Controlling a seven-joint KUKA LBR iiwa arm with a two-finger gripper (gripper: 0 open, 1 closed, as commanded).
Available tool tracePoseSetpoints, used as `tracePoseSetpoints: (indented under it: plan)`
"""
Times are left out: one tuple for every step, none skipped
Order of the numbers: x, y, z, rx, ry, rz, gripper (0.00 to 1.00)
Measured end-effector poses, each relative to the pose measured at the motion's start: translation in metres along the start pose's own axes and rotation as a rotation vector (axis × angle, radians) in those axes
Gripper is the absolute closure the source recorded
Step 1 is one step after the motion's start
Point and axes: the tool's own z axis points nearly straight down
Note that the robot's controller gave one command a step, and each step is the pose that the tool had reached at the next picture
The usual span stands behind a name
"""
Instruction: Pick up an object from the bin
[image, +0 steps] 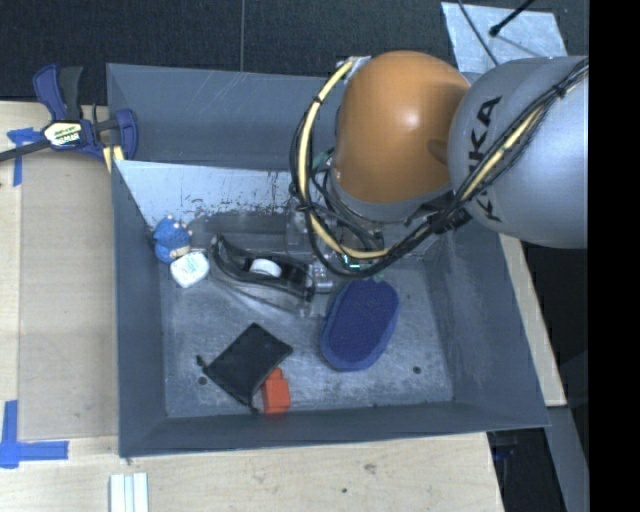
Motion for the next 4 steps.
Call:
tracePoseSetpoints:
  plan:
    - [0.072, 0.060, 0.110, -0.001, 0.001, -0.229, 0.00]
    - [0.039, 0.053, 0.170, 0.001, -0.002, -0.282, 0.00]
    - [0.038, 0.054, 0.166, -0.001, -0.007, -0.281, 1.00]
    - [0.069, 0.052, 0.085, -0.002, -0.013, -0.287, 1.00]
